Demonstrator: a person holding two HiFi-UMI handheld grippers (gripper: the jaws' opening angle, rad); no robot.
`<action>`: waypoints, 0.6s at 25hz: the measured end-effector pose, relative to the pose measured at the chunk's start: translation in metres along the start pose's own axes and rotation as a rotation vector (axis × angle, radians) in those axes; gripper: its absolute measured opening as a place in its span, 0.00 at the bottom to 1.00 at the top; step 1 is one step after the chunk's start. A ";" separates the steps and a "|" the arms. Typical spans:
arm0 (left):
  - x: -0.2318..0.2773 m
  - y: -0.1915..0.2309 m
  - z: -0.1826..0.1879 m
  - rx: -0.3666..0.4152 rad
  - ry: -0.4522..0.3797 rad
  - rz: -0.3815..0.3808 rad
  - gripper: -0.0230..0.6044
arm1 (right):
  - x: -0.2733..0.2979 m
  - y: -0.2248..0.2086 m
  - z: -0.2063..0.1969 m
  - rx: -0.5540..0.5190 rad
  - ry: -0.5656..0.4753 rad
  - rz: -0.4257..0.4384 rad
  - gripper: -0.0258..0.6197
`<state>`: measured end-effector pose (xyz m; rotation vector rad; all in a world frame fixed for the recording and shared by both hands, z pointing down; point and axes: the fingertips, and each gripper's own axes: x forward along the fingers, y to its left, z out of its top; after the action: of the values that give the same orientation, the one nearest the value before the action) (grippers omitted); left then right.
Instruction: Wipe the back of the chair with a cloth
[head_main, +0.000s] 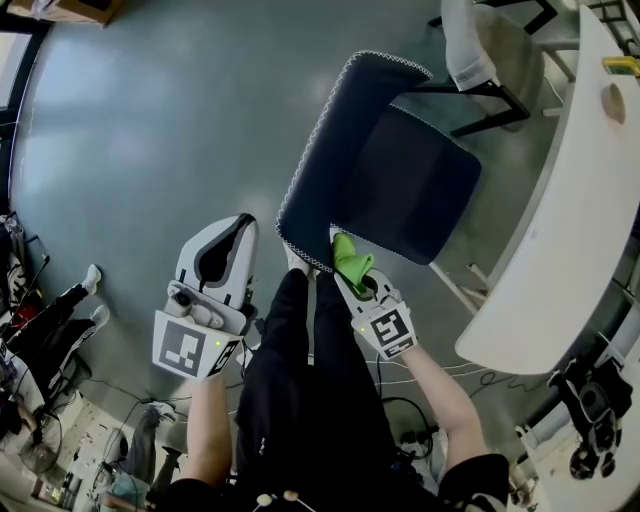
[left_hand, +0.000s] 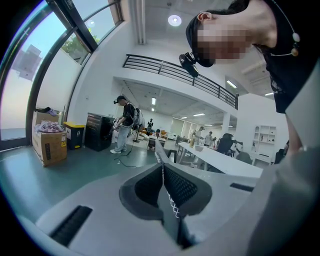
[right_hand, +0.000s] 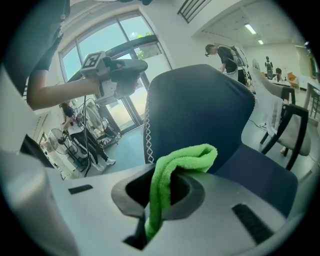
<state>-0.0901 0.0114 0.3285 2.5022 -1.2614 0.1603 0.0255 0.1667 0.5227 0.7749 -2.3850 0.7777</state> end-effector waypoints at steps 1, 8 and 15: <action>0.000 0.000 0.000 0.000 0.000 0.000 0.05 | -0.001 -0.003 0.003 -0.005 -0.007 -0.004 0.07; 0.001 -0.005 -0.003 -0.001 0.001 0.005 0.05 | -0.009 -0.045 0.041 0.003 -0.111 -0.093 0.07; -0.001 -0.007 -0.001 -0.005 -0.020 -0.003 0.05 | -0.010 -0.093 0.084 0.019 -0.211 -0.190 0.07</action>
<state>-0.0848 0.0160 0.3273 2.5069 -1.2645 0.1317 0.0685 0.0527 0.4906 1.1222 -2.4430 0.6701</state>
